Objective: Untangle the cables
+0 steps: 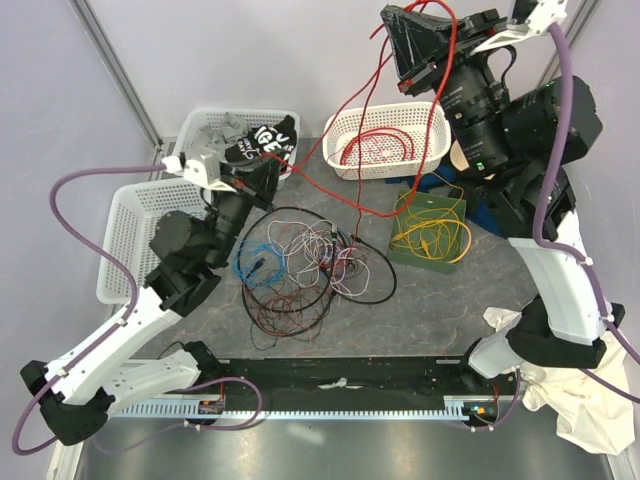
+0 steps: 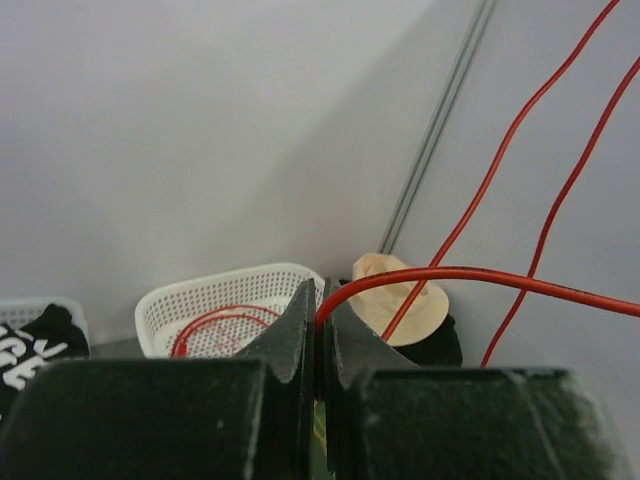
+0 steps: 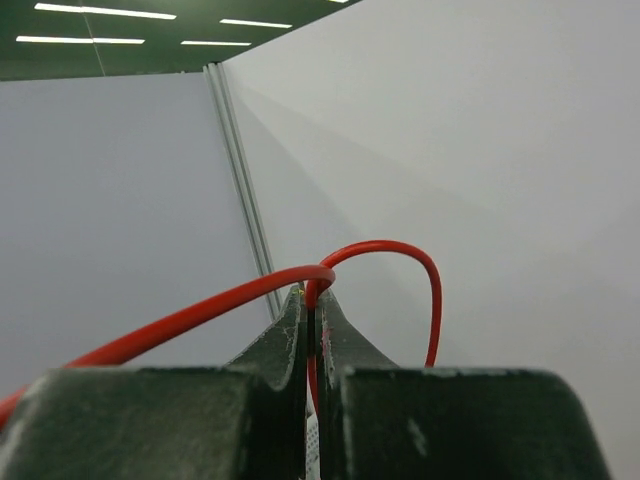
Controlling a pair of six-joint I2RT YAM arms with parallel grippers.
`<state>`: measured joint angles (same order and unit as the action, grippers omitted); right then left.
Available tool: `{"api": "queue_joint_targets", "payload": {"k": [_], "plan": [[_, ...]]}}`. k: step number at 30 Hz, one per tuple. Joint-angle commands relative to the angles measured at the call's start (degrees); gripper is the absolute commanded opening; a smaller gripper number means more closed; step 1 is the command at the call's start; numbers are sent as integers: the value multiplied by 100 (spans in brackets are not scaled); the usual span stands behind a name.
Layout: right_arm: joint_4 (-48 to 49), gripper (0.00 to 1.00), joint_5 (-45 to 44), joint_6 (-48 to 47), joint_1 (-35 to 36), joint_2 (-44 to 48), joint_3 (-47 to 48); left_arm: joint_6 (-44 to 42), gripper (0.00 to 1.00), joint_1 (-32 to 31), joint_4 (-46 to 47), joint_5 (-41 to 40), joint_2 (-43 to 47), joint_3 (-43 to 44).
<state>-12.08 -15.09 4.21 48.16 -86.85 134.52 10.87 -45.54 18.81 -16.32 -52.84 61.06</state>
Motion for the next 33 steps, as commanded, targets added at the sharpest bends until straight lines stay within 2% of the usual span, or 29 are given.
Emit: {"api": "queue_joint_targets", "payload": {"k": [1, 6, 10, 11, 13, 16, 17, 20, 27, 31, 32, 33], "plan": [[179, 0, 59, -52, 27, 10, 66, 274, 2, 27, 246, -390, 72, -822], [495, 0, 217, -52, 18, 63, 75, 503, 2, 150, 246, -207, -86, -1526], [707, 0, 393, 62, 18, 133, 144, 468, 2, 212, 212, 584, -393, -1763], [663, 0, 410, 71, 18, 107, 180, 477, 2, 221, 255, 986, -455, -1816], [593, 0, 367, 54, 27, 142, 32, 573, 5, 221, 604, 1401, -526, -2200], [540, 0, 252, -25, 27, 247, -232, 758, 23, 221, 1965, 1938, -465, -2982], [514, 0, 244, -34, 18, 247, -268, 776, 35, 221, 2630, 2113, -455, -3151], [417, 0, 208, -25, 18, 247, -303, 793, 55, 221, 3189, 2395, -499, -3504], [320, 0, 235, 63, 9, 221, -400, 934, 70, 195, 5086, 3116, -973, -4102], [285, 0, 278, 141, 18, 221, -531, 1057, 78, 133, 5562, 3293, -1474, -4032], [285, 0, 296, 159, 27, 230, -558, 1075, 93, 107, 5668, 3336, -1675, -4005], [259, 0, 296, 194, 27, 230, -593, 1092, 93, 89, 5773, 3363, -1799, -3953]]}}
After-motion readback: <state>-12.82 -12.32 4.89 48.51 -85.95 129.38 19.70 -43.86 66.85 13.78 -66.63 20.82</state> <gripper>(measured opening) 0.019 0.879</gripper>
